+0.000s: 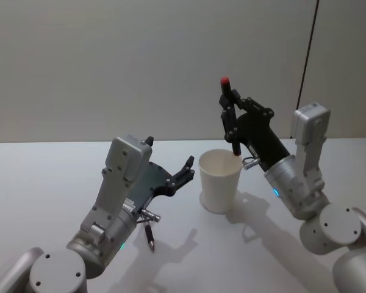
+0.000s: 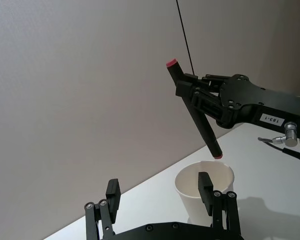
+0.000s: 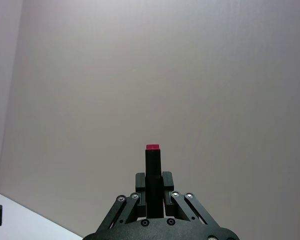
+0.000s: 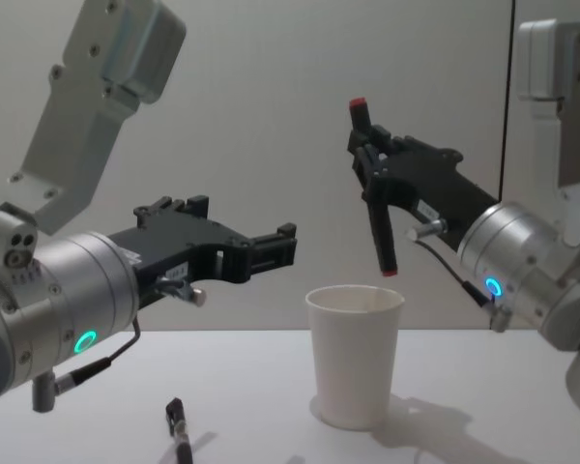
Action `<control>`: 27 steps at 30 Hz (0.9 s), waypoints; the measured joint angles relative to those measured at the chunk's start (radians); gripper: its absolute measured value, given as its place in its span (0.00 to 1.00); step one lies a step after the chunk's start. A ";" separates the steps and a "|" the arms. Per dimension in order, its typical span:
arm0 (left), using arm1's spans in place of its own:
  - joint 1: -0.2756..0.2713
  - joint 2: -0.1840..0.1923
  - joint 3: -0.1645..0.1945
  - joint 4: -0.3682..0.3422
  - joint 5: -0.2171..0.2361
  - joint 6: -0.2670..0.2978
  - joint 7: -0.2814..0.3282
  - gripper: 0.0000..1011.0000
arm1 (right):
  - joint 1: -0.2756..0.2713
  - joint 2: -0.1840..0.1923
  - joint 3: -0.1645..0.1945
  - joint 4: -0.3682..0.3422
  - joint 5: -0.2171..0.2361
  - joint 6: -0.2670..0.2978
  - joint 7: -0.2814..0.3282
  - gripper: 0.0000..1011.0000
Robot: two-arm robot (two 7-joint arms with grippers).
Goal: Place the pen into the pen holder.
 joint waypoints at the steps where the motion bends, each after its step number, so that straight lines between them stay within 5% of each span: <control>1: 0.000 0.000 0.000 0.000 0.000 0.000 0.000 0.99 | 0.003 -0.003 -0.001 0.011 0.013 -0.006 0.011 0.18; 14: 0.000 0.000 0.000 0.000 0.000 0.000 0.000 0.99 | 0.042 -0.027 -0.005 0.123 0.089 -0.068 0.080 0.18; 27: 0.000 0.000 0.000 0.000 0.000 0.000 0.000 0.99 | 0.079 -0.044 -0.004 0.224 0.105 -0.113 0.108 0.18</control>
